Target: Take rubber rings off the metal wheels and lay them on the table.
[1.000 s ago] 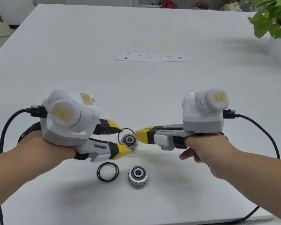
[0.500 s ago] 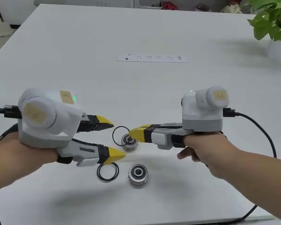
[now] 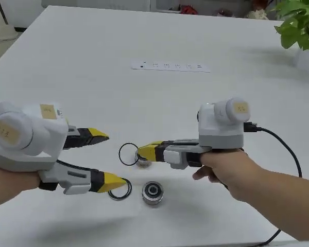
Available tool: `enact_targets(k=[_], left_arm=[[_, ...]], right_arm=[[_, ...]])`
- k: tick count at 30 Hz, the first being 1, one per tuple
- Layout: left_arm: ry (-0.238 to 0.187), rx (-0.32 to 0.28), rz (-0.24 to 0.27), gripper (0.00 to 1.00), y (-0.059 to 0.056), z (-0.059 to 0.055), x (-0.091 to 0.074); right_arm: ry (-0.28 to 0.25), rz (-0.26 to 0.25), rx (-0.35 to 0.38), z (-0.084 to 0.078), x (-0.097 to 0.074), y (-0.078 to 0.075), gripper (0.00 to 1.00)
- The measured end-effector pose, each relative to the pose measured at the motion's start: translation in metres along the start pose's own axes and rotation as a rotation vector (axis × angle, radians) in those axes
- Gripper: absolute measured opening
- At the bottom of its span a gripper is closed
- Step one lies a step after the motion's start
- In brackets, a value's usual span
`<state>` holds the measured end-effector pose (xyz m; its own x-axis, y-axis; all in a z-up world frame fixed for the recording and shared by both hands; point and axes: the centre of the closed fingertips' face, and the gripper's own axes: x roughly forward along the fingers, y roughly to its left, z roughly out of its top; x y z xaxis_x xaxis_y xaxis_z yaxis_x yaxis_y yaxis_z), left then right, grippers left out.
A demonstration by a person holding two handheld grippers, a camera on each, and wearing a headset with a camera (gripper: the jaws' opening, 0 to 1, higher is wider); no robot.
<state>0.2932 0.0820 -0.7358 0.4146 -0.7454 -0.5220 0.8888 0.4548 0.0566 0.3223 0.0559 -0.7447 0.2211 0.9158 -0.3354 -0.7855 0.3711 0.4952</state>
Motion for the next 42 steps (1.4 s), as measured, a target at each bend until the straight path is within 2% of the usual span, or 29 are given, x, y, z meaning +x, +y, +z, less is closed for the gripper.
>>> enact_targets(k=[7, 17, 29, 42], left_arm=[[0.005, -0.007, 0.004, 0.68, -0.004, -0.007, -0.008], [0.012, -0.023, 0.013, 0.68, -0.006, -0.015, -0.015], [0.019, -0.045, 0.017, 0.68, -0.006, -0.021, -0.016], [0.032, -0.051, 0.006, 0.67, -0.008, -0.024, -0.013]], right_arm=[[0.034, 0.023, -0.003, -0.010, 0.005, 0.011, 0.00], [0.093, 0.061, 0.000, -0.025, 0.016, 0.024, 0.00], [0.159, 0.070, 0.021, -0.044, 0.020, 0.022, 0.00], [0.195, 0.057, 0.032, -0.055, 0.023, 0.016, 0.00]])
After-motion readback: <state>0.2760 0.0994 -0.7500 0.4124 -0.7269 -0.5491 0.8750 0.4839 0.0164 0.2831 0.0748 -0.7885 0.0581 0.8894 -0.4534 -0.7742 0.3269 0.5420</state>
